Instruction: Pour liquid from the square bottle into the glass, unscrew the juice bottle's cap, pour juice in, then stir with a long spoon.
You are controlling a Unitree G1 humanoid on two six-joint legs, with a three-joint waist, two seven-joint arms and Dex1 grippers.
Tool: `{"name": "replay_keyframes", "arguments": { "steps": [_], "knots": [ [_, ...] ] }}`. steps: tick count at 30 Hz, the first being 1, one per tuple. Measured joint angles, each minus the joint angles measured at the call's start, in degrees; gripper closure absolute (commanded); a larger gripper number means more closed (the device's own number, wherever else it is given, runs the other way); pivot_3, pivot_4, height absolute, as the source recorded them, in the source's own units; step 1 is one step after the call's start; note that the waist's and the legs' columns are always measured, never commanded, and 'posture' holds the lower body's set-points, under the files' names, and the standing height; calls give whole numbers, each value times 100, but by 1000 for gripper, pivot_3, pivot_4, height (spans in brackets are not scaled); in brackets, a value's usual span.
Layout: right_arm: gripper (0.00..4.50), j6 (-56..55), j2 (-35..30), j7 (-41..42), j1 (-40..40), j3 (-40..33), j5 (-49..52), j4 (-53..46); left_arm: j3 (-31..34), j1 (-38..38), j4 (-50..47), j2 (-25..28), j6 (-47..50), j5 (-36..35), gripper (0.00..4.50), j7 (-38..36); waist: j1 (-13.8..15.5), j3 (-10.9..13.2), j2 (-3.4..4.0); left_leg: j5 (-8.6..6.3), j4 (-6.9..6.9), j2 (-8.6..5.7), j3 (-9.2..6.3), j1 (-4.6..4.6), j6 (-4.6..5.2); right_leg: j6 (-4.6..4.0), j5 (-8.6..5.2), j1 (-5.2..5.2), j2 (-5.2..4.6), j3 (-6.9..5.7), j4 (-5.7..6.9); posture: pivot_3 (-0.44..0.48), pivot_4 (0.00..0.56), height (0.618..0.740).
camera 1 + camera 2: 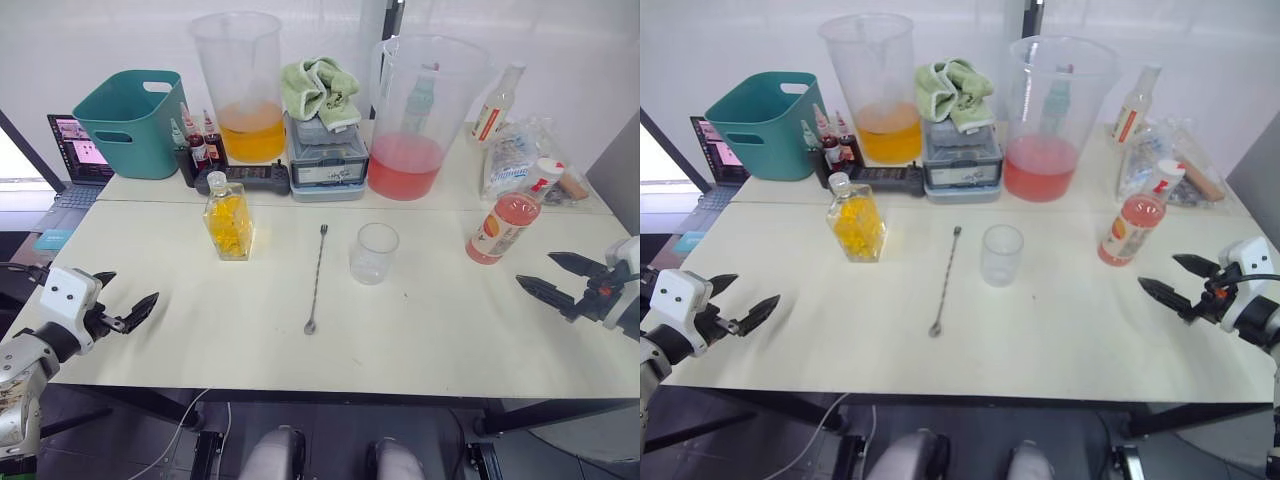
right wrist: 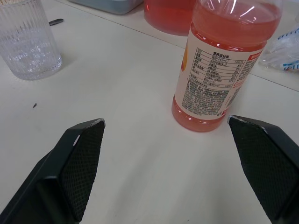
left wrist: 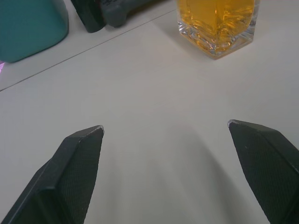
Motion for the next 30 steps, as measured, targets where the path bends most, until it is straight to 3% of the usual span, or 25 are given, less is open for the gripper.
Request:
{"name": "replay_keyframes", "arguments": {
  "steps": [7, 14, 21, 30],
  "knots": [
    [28, 145, -67, 267, 1, 52, 59, -38, 9, 107, -63, -52, 71, -90, 0, 23, -4, 0, 0, 0, -1, 1, 5, -3, 0, 0, 0, -7, 0, 5, 0, 0, 150, 740],
    [28, 1406, -337, 924, -302, 530, 722, -1300, 59, 407, -735, -357, 418, -239, 0, 394, -33, 1, -3, -1, -1, 18, 10, -15, 1, -11, 7, -27, 5, 21, 0, 0, 150, 740],
    [28, 2292, -503, 1433, -770, 1093, 1229, -2103, 151, 705, -2008, -1235, 840, -454, 0, 1282, 34, 5, -9, -3, 2, 15, 11, -31, 3, -14, 13, -34, 0, 28, -5, 0, 150, 740],
    [28, 3005, -524, 1499, -1620, 1330, 1885, -2919, -865, 187, -3080, -2393, 1485, -278, 0, 2711, 176, 4, -27, -2, 7, 6, 14, -36, 3, -13, 18, -31, 8, 35, -5, 0, 150, 740]
  ]
}}
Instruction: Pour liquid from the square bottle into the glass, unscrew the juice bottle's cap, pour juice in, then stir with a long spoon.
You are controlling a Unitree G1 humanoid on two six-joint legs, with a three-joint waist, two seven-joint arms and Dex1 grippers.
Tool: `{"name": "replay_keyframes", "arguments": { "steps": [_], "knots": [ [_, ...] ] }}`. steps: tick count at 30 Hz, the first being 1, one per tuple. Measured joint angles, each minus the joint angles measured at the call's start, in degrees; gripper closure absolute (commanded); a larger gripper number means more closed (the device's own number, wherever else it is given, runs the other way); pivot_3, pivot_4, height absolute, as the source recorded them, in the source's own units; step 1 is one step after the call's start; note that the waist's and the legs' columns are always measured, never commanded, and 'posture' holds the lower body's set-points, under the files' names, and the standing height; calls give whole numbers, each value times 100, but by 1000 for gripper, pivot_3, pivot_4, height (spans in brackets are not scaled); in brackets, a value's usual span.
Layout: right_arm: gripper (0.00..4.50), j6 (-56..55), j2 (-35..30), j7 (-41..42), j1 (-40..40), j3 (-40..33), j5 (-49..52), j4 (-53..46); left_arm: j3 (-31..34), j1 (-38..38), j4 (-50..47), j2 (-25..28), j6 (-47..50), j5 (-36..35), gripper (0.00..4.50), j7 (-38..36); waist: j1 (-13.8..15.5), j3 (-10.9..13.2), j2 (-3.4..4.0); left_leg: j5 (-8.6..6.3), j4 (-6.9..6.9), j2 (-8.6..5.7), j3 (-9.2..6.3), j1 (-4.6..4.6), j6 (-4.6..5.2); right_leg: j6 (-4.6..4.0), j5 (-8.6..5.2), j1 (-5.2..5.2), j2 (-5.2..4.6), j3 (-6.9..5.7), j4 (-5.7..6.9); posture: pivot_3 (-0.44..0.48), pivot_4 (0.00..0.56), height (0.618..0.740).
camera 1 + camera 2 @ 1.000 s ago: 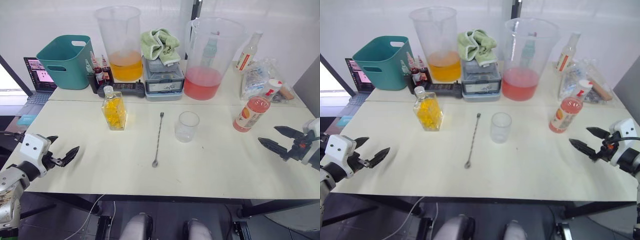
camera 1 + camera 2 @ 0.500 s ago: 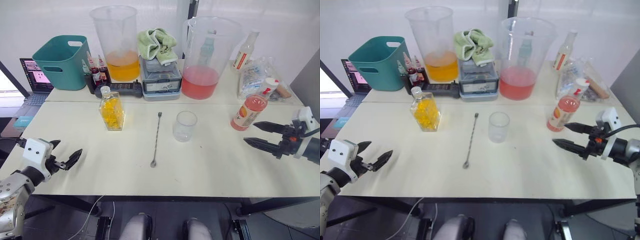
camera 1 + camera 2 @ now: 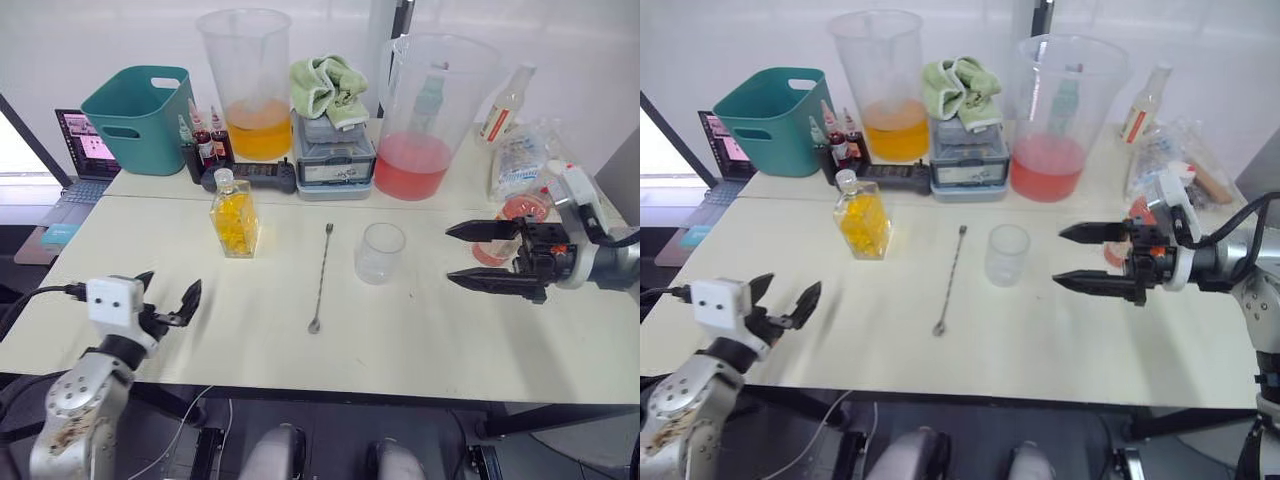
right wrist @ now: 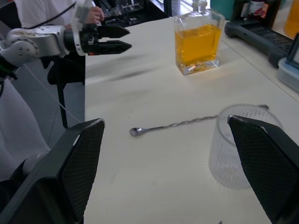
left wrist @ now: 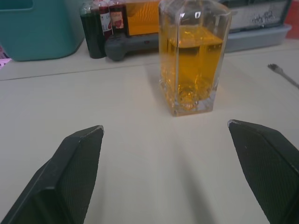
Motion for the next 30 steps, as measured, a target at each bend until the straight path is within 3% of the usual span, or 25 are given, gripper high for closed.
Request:
{"name": "replay_keyframes", "arguments": {
  "steps": [5, 9, 23, 30],
  "knots": [
    [28, 92, -4, -79, 11, -18, 97, -177, -710, -429, -137, -492, 89, 455, 0, 713, 38, -2, -9, 25, 1, 2, 23, -8, 42, 0, 5, 1, 12, 20, 7, 0, 150, 740],
    [28, 134, -93, -134, 160, -212, 170, -243, -890, -656, -71, -669, 110, 755, 0, 1051, 38, -1, -9, 25, 0, 9, 31, -8, 44, -1, 5, -4, 18, 28, 6, 0, 150, 740],
    [28, 99, -216, -393, 772, -719, 169, -560, -1361, -1925, 1395, -956, -352, 1329, 0, 1310, 52, -1, -14, 26, 2, 8, 40, -12, 46, -1, 11, -7, 19, 33, 5, 0, 150, 740],
    [28, 68, -249, -473, 896, -785, 169, -575, -1265, -2293, 1946, -980, -488, 1405, 0, 1384, 58, -1, -15, 26, 2, 8, 41, -12, 46, -1, 11, -6, 18, 34, 5, 0, 150, 740]
  ]
}}
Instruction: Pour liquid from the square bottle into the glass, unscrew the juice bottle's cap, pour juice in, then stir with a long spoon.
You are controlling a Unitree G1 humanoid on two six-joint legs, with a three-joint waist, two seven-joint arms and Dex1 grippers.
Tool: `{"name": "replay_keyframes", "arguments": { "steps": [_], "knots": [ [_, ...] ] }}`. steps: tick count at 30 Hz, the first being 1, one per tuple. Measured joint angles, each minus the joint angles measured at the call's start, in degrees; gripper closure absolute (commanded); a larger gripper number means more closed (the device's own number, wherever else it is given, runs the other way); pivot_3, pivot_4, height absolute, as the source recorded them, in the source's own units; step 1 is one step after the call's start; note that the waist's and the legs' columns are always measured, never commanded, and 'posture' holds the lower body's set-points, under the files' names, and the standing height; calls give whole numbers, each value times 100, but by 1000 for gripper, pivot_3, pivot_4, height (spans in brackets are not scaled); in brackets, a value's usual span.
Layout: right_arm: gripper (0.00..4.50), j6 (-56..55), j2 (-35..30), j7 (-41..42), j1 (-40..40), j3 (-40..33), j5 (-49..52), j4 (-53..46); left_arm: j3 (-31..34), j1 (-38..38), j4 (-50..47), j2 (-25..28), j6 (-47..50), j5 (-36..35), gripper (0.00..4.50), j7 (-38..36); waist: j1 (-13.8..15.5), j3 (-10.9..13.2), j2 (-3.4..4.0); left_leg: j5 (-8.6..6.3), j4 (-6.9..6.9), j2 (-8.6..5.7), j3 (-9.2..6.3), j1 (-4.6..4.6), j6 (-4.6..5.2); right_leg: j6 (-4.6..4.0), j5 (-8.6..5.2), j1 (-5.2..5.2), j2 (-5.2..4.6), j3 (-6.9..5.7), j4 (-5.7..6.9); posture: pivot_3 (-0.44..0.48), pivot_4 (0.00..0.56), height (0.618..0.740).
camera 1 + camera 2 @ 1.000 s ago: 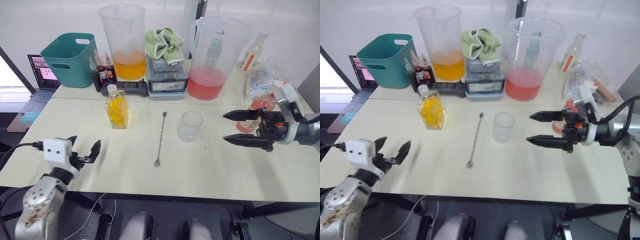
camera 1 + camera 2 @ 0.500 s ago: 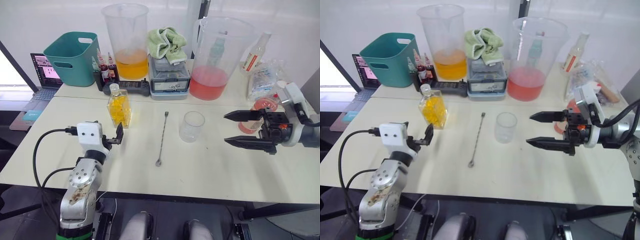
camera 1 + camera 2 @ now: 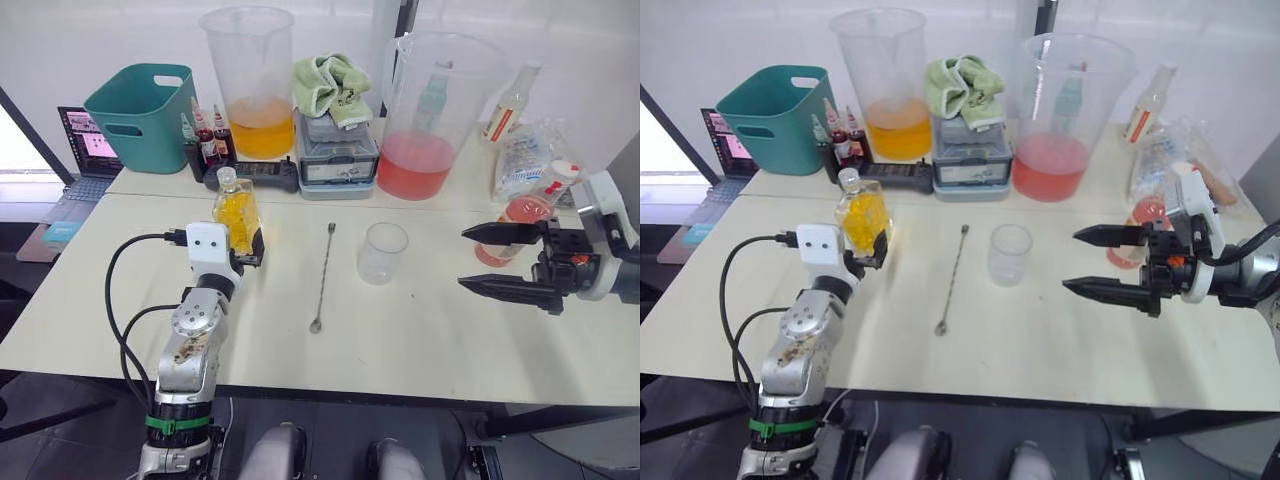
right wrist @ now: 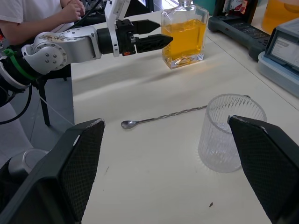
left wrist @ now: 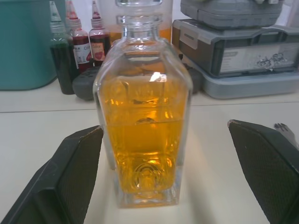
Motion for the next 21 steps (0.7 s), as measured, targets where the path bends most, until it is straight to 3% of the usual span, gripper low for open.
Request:
{"name": "replay_keyframes", "arguments": {
  "steps": [20, 21],
  "knots": [
    [28, -1, -29, -253, -88, 38, -5, 31, 259, -1287, 1610, 191, 43, -129, 0, -161, -8, 1, -7, 1, 2, -3, 2, -1, 0, 3, 4, 0, 1, 1, 1, 0, 150, 740],
    [4, 11, -28, -275, -88, 40, -4, 29, 275, -1332, 1679, 205, 41, -133, 261, -170, -4, 1, -7, 1, 2, -4, 2, -1, 0, 3, 4, 0, 0, 0, 0, 0, 150, 740]
  ]
}}
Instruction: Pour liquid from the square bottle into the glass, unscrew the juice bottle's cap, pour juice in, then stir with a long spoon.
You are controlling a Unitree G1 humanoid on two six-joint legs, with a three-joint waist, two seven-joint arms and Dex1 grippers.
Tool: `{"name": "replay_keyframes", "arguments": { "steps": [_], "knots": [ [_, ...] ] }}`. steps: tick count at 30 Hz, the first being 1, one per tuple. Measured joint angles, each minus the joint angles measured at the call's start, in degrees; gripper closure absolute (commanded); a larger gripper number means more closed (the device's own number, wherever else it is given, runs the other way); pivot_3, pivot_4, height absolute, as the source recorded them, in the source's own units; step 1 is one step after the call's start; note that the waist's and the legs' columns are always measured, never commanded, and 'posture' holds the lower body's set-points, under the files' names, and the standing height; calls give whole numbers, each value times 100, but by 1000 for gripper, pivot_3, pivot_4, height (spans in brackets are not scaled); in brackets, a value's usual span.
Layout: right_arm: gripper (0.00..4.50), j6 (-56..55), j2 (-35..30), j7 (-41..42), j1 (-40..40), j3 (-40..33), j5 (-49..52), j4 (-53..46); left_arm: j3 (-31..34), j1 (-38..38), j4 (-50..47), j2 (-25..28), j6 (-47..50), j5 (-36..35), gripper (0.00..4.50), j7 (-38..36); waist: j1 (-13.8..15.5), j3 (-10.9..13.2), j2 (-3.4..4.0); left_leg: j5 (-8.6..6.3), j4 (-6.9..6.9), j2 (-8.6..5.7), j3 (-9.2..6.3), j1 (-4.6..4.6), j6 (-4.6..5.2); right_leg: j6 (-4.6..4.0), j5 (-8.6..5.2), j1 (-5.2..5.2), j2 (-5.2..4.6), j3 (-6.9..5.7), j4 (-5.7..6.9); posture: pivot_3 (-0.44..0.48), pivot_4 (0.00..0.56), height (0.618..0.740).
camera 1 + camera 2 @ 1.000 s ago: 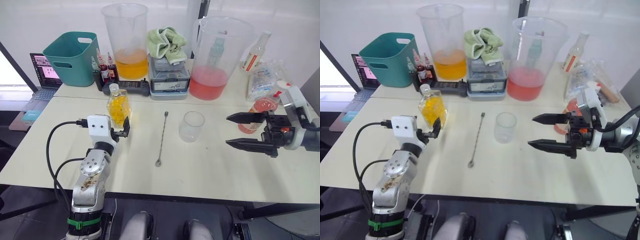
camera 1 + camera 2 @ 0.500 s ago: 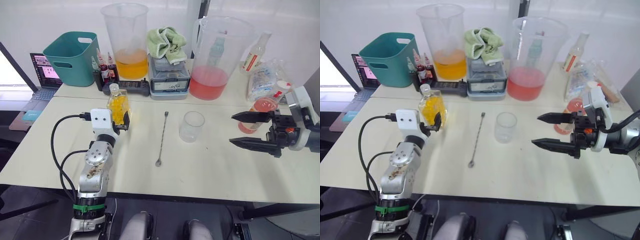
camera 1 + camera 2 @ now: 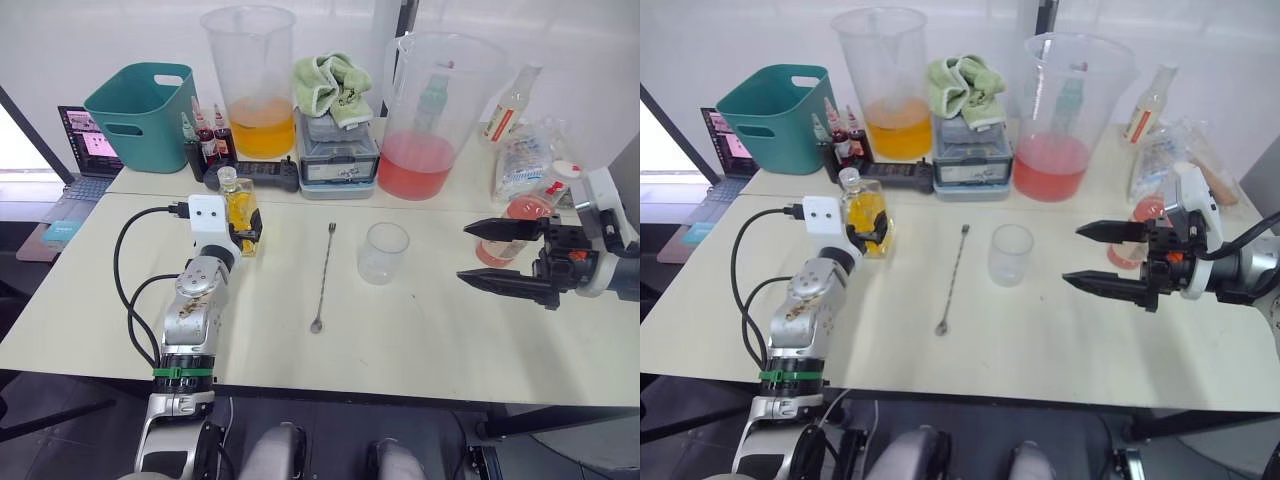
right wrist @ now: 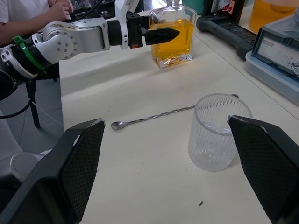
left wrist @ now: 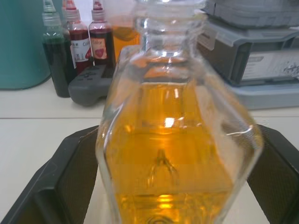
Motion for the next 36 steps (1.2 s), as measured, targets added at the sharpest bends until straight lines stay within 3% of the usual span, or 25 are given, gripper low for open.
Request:
{"name": "replay_keyframes", "arguments": {
  "steps": [5, 12, 17, 22, 28, 36],
  "knots": [
    [0, 14, 10, -127, -25, 49, 4, -10, 51, -111, 154, 2, -20, -61, 1692, -44, -4, 0, 0, 0, 0, 0, 0, 0, -1, 0, 0, -1, -1, 1, 1, 0, 150, 740],
    [0, 161, 99, -333, -287, 63, 211, -56, -12, -106, 183, 148, -45, -26, 1692, -218, 1, 1, -2, 1, 0, -1, 0, -3, -2, 0, 1, -3, -1, 1, 1, 0, 150, 740],
    [0, 189, 99, -350, -342, 94, 230, -57, 155, 50, 126, 612, -47, -351, 1692, -891, -41, 6, -10, 1, 0, 1, 0, -11, -1, -1, 1, -14, 2, 1, 1, 0, 150, 740],
    [0, 209, 99, -342, -374, 158, 241, -44, 313, 288, -66, 1312, -43, -784, 1692, -1842, -134, 19, -30, 1, 0, 3, -1, -21, -2, -3, 3, -24, 6, 1, 1, 0, 150, 740],
    [0, 235, 106, -340, -533, 279, 286, -9, 468, 623, -944, 2454, -12, -1748, 1692, -3709, -149, 25, -39, 1, 0, 3, -1, -28, -3, -4, 3, -30, 4, 2, -2, 0, 150, 740],
    [0, 446, 203, -738, -809, 351, 275, 61, 157, 887, -1752, 2857, 689, -2763, 1692, -5166, -151, 26, -38, 3, 0, 7, -1, -28, -5, -4, 3, -31, 14, 15, -2, 0, 150, 740]
  ]
}}
